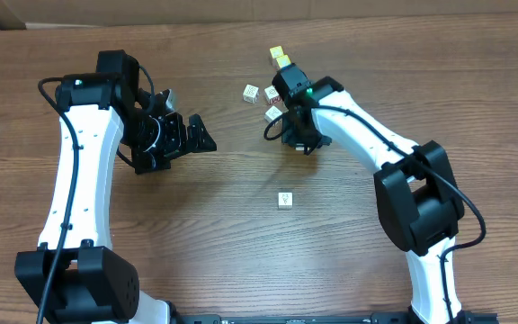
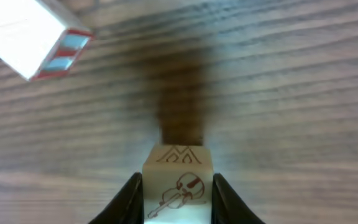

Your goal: Flip 4 blocks

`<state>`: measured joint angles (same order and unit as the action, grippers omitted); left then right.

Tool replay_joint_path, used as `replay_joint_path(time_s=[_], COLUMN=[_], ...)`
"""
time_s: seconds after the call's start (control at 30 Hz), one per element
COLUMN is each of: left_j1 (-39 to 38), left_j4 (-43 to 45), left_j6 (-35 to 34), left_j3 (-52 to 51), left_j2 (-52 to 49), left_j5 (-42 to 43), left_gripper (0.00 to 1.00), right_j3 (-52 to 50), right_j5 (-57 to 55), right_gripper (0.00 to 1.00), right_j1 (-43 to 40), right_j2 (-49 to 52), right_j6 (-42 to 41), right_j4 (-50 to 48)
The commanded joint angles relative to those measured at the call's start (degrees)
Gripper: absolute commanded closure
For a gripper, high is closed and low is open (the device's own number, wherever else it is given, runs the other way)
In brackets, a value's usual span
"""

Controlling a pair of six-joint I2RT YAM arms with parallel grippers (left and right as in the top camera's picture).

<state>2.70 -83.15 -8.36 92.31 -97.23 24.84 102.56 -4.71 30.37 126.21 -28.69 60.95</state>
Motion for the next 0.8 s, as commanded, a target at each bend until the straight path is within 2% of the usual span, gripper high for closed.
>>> replay_joint_path(time_s=[0.0, 0.1, 0.27, 0.6, 0.63, 0.67, 0.7, 0.77], left_j1=[-0.2, -0.2, -0.2, -0.2, -0.2, -0.2, -0.2, -0.2], left_j4=[-0.1, -0.1, -0.1, -0.1, -0.1, -0.1, -0.1, -0.1], left_j6=[0.7, 0.7, 0.7, 0.7, 0.7, 0.7, 0.7, 0.7], left_j3=[1.2, 1.2, 1.2, 1.2, 1.2, 1.2, 1.2, 1.2], left_j2=[-0.2, -0.2, -0.2, -0.2, -0.2, -0.2, -0.2, -0.2], left_j5=[0.0, 0.0, 0.0, 0.0, 0.0, 0.0, 0.0, 0.0], left_gripper=[0.0, 0.0, 0.0, 0.0, 0.0, 0.0, 0.0, 0.0], right_j3=[6.9, 8.4, 7.7, 1.2, 0.3, -0.6, -1.5, -2.2], right_j5=[2.2, 5.8, 7.0, 7.0, 7.0, 7.0, 7.0, 7.0], right_gripper=[0.77, 0.72, 0.7, 0.69, 0.63, 0.37, 0.21, 0.1], right_j1=[-0.3, -0.3, -0.3, 0.8, 0.8, 0.8, 0.8, 0.7], right_j2=[-4.6, -4.6, -4.6, -4.6, -4.6, -4.6, -4.6, -4.6], right_j6=[0.2, 0.2, 0.2, 0.2, 0.2, 0.2, 0.2, 0.2], right_j4=[3.9, 9.0, 15.3, 17.0, 17.0, 17.0, 16.8, 16.7])
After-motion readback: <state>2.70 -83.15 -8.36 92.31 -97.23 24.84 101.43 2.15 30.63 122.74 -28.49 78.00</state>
